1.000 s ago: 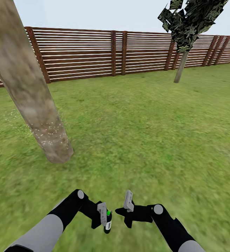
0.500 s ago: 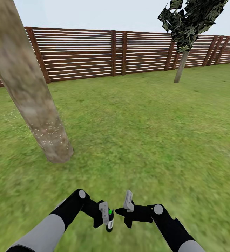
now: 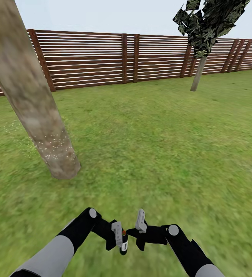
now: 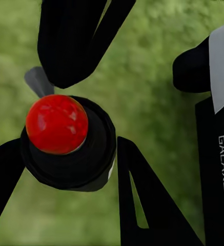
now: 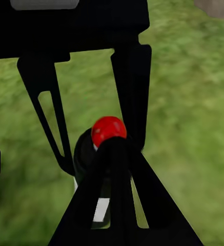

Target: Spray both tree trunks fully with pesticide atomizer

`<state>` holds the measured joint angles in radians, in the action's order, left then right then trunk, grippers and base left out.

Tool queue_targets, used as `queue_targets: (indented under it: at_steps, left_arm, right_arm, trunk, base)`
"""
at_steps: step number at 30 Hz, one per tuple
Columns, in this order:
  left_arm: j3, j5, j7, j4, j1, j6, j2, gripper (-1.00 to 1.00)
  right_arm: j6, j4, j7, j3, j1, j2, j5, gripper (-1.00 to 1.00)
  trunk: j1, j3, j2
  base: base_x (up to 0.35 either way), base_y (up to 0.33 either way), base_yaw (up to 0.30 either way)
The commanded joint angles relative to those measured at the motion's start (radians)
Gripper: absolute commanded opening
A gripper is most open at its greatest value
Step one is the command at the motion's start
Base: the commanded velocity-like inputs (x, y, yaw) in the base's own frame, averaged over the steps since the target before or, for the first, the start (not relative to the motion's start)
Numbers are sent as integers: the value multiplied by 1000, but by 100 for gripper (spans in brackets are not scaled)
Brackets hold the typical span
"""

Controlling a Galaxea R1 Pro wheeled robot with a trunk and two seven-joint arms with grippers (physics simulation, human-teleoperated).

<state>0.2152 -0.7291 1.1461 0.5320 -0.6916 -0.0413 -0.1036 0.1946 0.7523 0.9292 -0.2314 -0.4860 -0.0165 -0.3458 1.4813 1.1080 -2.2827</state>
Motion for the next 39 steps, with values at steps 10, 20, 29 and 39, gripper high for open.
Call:
queue_targets:
  at_steps: [10,20,29,39]
  left_arm:
    - [-1,-19,2,-8,0,-5,15,-100]
    - [7,-23,0,-47,31,-4,286,-100]
    - [-27,45,-169,-137,38,-3,371,-100]
    - [-54,768,-971,-330,205,-243,363,-100]
  right_arm:
    - [8,1,0,1,0,2,-10,-100]
    - [9,-10,0,2,0,11,-12,-100]
    - [16,-98,-26,3,0,51,-11,100]
    - [370,-635,-925,3,6,108,97,100]
  trunk:
    - [0,1,0]
    - [0,1,0]
    - [0,1,0]
    - [0,1,0]
  base:
    - [0,0,0]
    - [0,0,0]
    - [0,0,0]
    - [0,0,0]
